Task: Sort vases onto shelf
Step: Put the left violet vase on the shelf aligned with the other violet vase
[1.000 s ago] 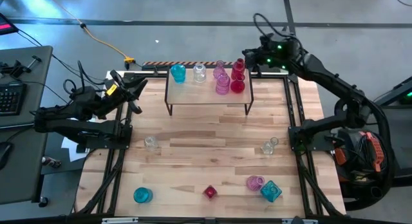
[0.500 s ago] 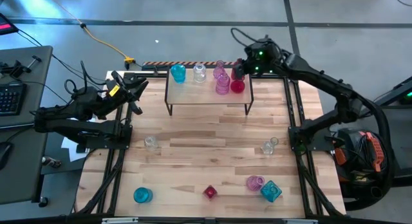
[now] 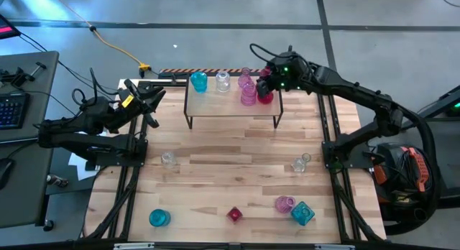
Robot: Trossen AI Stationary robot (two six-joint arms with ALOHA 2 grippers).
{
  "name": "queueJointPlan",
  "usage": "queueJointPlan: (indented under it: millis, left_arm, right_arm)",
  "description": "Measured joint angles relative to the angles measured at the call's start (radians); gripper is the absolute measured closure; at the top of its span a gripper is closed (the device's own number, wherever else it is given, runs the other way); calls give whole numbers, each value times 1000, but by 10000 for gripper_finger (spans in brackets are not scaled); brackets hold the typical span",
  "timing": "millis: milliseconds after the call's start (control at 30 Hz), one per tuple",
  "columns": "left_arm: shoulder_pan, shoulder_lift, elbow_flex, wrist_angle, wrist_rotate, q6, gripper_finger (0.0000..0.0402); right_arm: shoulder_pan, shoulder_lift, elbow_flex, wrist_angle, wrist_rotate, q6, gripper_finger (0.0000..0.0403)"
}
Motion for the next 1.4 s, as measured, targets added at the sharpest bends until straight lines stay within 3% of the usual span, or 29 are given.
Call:
queueJointPlan:
  millis: [433,1400]
  left_arm:
    - [0,0,0,0,0,-26,337]
    - [0,0,0,-20,0,-22,337]
  right_arm:
    - [55,58,-1,-7,113,0,329]
    - [52,90,-2,39,105,11,329]
